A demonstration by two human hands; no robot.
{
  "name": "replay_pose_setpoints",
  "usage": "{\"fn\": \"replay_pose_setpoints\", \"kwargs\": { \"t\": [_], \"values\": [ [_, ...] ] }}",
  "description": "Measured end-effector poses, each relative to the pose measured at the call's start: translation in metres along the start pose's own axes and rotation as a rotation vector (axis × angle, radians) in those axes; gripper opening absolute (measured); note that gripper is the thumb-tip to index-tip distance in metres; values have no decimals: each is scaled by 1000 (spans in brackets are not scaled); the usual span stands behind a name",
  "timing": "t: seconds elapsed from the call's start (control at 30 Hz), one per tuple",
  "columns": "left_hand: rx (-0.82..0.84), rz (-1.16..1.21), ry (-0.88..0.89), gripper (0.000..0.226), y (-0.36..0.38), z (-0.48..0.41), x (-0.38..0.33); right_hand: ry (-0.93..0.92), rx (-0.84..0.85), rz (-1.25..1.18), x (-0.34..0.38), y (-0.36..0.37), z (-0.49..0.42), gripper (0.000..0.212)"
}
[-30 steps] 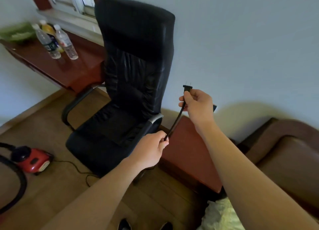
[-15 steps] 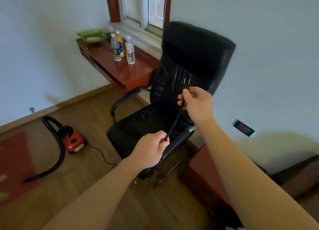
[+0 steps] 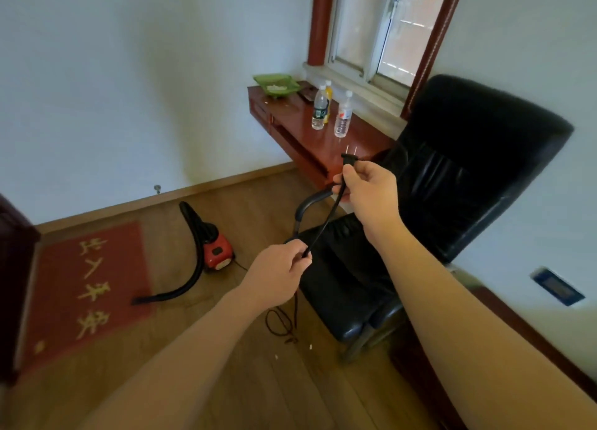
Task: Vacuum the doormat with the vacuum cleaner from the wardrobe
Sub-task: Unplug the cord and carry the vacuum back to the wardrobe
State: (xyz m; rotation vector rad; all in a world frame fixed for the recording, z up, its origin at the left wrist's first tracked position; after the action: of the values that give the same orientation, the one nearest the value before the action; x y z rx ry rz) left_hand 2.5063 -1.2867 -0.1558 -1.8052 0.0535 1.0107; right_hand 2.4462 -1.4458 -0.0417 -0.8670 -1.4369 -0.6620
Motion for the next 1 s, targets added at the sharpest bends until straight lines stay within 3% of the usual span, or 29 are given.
{"fn": "replay_pose_setpoints", "kwargs": {
  "t": [0.2,0.3,0.53,1.0],
  "values": [
    [-94,-12,-89,10,-58,29,49,-63,130,-29,20,85,25,11],
    [-150,0,-127,11,-79,39,69,-87,195,-33,27,120,30,19],
    [-218,0,-238,8,-116,45,111,-114,318,2,25,192,18,15],
    [-283,-23,-348,14,-153,-78,191,-41,450,-68,12,304,-117,13]
  ]
}}
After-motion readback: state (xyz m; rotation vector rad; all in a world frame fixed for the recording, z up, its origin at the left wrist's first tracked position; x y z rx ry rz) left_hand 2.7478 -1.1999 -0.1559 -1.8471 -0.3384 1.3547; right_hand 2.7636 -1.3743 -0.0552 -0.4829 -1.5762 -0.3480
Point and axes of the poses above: each hand's wrist, its own z-axis away from the middle knuckle, its own y-axis out of the palm, x = y × z, the point moved 1 cm from there along -z, towards the middle knuckle, and after that the axes turned 4 degrees about -x, right-handed, at the moved point
